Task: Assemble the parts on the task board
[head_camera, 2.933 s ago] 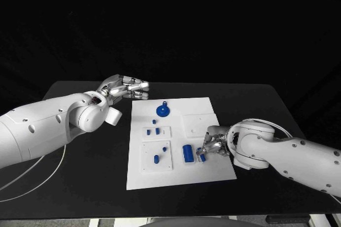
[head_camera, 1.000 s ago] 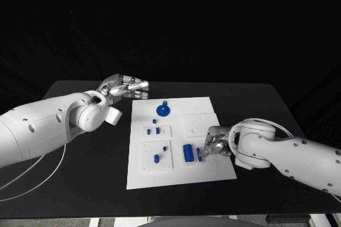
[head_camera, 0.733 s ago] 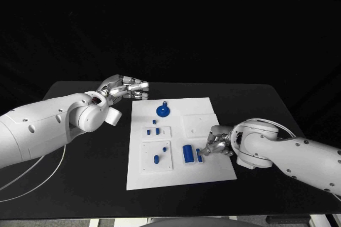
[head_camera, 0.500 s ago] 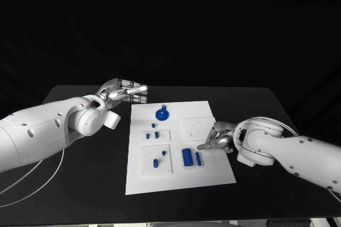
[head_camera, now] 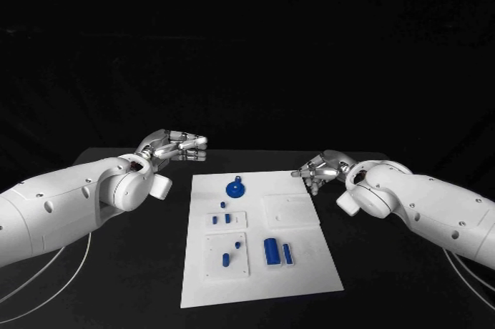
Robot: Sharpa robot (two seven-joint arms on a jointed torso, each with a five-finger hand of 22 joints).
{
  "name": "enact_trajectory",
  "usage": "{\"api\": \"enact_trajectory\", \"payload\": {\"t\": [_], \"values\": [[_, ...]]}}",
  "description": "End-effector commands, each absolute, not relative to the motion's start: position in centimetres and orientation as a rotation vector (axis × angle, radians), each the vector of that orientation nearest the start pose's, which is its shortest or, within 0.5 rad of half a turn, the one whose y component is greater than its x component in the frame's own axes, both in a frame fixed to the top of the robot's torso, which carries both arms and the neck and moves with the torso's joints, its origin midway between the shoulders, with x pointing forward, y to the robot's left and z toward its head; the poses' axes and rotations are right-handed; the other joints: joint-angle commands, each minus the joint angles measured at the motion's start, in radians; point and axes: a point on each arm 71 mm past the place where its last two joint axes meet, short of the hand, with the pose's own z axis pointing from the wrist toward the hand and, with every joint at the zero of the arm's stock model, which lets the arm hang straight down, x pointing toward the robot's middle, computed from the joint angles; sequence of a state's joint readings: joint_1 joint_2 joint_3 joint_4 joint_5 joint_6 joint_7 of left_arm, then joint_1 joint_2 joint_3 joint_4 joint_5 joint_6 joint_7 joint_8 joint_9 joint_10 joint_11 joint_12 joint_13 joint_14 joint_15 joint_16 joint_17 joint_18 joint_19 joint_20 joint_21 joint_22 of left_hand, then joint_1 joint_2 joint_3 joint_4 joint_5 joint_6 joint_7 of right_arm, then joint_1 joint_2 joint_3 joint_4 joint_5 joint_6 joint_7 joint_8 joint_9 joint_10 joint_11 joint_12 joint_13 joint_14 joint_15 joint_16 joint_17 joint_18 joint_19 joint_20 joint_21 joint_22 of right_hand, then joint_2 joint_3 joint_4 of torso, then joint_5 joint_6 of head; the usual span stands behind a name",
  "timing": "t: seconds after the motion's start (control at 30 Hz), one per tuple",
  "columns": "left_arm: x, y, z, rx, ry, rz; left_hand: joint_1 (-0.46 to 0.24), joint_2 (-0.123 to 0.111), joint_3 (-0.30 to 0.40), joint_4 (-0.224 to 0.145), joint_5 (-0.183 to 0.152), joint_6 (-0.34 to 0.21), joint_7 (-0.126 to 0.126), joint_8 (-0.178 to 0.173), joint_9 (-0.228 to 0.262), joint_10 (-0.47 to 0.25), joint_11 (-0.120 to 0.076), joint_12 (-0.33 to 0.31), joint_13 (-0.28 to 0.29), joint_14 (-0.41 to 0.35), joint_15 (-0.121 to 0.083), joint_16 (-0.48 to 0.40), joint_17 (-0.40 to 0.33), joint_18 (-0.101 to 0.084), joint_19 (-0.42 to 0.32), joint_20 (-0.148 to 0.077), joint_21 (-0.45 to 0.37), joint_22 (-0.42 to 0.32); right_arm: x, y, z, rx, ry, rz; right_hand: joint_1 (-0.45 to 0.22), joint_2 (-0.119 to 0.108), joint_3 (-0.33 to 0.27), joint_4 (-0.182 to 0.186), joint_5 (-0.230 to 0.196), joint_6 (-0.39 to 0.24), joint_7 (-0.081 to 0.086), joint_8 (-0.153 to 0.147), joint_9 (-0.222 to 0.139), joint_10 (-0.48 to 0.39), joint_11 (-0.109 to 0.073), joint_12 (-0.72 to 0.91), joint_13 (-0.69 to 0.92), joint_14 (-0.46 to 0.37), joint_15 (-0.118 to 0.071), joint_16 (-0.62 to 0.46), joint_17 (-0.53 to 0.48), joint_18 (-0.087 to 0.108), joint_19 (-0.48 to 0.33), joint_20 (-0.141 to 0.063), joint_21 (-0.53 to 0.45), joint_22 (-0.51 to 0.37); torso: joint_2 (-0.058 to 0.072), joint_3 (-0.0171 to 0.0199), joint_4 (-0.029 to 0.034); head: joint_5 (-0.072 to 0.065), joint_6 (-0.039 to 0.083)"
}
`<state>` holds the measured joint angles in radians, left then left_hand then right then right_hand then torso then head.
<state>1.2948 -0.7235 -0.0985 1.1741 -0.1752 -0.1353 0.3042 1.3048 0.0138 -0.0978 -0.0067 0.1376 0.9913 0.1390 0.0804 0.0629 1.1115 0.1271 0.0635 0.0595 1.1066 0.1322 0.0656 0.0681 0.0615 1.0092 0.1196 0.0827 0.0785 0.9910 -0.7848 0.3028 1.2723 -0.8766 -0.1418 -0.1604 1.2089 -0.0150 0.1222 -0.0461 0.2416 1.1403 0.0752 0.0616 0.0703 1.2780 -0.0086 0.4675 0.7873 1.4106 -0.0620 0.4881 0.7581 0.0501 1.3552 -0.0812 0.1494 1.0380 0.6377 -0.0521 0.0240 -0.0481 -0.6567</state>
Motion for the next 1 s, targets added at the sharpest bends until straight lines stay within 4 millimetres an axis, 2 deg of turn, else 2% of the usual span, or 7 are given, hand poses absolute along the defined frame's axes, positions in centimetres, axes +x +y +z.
{"api": "enact_trajectory", "payload": {"t": [0.03,0.57,0.6,0.63,0.67,0.77,1.0], "values": [[56.2,25.1,-16.6,-0.959,1.444,-1.362,0.013,0.001,0.000,-0.008,0.004,0.000,-0.007,0.001,0.000,-0.002,-0.002,-0.003,0.000,-0.031,0.000,-0.005,-0.002,-0.018,-0.022,0.008,-0.012,-0.004,54.6,-27.9,-20.7,0.889,1.565,1.111,0.010,0.020,0.014,-0.026,0.021,-0.012,0.017,0.000,-0.001,-0.044,0.021,-0.148,-0.182,-0.071,0.036,-0.144,-0.098,0.004,-0.067,0.033,-0.088,-0.114,-0.019,-0.0022,0.0026,0.006,0.031],[58.6,24.8,-16.8,-1.016,1.360,-1.337,0.023,0.020,0.002,-0.032,0.005,-0.009,-0.033,-0.015,-0.001,-0.081,-0.018,-0.005,-0.002,-0.115,-0.005,-0.007,-0.007,0.074,-0.110,0.102,-0.008,-0.006,57.2,-28.2,-22.4,1.030,1.406,1.270,0.005,0.061,-0.036,-0.055,0.039,-0.128,0.045,0.000,-0.009,-0.240,0.149,-0.409,-0.730,-0.342,0.197,-0.427,-0.698,0.066,-0.419,0.252,-0.063,-0.970,-0.026,0.0037,0.0094,0.023,0.100],[58.5,24.9,-17.0,-0.997,1.398,-1.313,-0.377,-0.014,0.098,0.007,-0.138,-0.991,-0.139,-0.080,-0.063,-0.395,-0.127,-0.063,-0.060,-1.107,-0.132,-0.066,-0.068,-0.062,-1.009,-0.120,-0.083,-0.078,57.2,-28.6,-22.8,1.029,1.466,1.168,-0.359,0.015,-0.122,0.046,-0.242,-0.429,-0.075,-0.062,-0.070,-0.549,0.009,-0.468,-0.787,-0.662,0.062,-0.488,-0.758,-0.050,-1.355,0.081,-0.149,-1.038,-0.030,0.0012,0.0075,0.020,0.086],[58.4,24.8,-17.0,-0.998,1.398,-1.313,-0.392,-0.014,0.098,0.007,-0.138,-0.991,-0.139,-0.080,-0.063,-0.406,-0.127,-0.063,-0.060,-1.107,-0.132,-0.066,-0.068,-0.062,-1.009,-0.120,-0.083,-0.078,57.1,-28.5,-22.8,1.029,1.464,1.169,-0.376,0.015,-0.122,0.046,-0.242,-1.140,-0.075,-0.062,-0.070,-0.568,0.009,-0.468,-0.787,-0.680,0.062,-0.488,-0.758,-0.050,-1.355,0.081,-0.149,-1.038,-0.031,0.0020,0.0070,0.020,0.086],[58.4,24.8,-17.1,-0.999,1.396,-1.313,-0.423,-0.014,0.098,0.007,-0.138,-0.991,-0.139,-0.080,-0.063,-1.112,-0.127,-0.063,-0.060,-1.107,-0.132,-0.066,-0.068,-0.062,-1.009,-0.120,-0.083,-0.078,57.1,-28.5,-22.8,1.029,1.462,1.171,-0.403,0.015,-0.122,0.046,-0.242,-1.140,-0.075,-0.062,-0.070,-1.278,0.009,-0.468,-0.787,-0.703,0.062,-0.488,-0.758,-0.050,-1.355,0.081,-0.149,-1.038,-0.033,0.0036,0.0060,0.021,0.085],[57.8,24.4,-17.6,-1.011,1.385,-1.312,-0.537,-0.014,0.098,0.007,-0.138,-0.991,-0.139,-0.080,-0.063,-1.112,-0.127,-0.063,-0.060,-1.107,-0.132,-0.066,-0.068,-0.062,-1.009,-0.120,-0.083,-0.078,56.9,-27.9,-22.6,1.030,1.441,1.184,-1.209,0.015,-0.122,0.046,-0.242,-1.140,-0.075,-0.062,-0.070,-1.278,0.009,-0.468,-0.787,-1.411,0.062,-0.488,-0.758,-0.050,-1.355,0.081,-0.149,-1.038,-0.048,0.0156,-0.0014,0.028,0.078],[55.1,22.8,-19.6,-1.069,1.332,-1.304,-1.305,-0.014,0.098,0.007,-0.138,-0.991,-0.139,-0.080,-0.063,-1.112,-0.127,-0.063,-0.060,-1.107,-0.132,-0.066,-0.068,-0.062,-1.009,-0.120,-0.083,-0.078,55.2,-25.5,-21.9,1.049,1.353,1.234,-1.209,0.015,-0.122,0.046,-0.242,-1.140,-0.075,-0.062,-0.070,-1.278,0.009,-0.468,-0.787,-1.411,0.062,-0.488,-0.758,-0.050,-1.355,0.081,-0.149,-1.038,-0.090,0.0496,-0.0224,0.047,0.058]]}}
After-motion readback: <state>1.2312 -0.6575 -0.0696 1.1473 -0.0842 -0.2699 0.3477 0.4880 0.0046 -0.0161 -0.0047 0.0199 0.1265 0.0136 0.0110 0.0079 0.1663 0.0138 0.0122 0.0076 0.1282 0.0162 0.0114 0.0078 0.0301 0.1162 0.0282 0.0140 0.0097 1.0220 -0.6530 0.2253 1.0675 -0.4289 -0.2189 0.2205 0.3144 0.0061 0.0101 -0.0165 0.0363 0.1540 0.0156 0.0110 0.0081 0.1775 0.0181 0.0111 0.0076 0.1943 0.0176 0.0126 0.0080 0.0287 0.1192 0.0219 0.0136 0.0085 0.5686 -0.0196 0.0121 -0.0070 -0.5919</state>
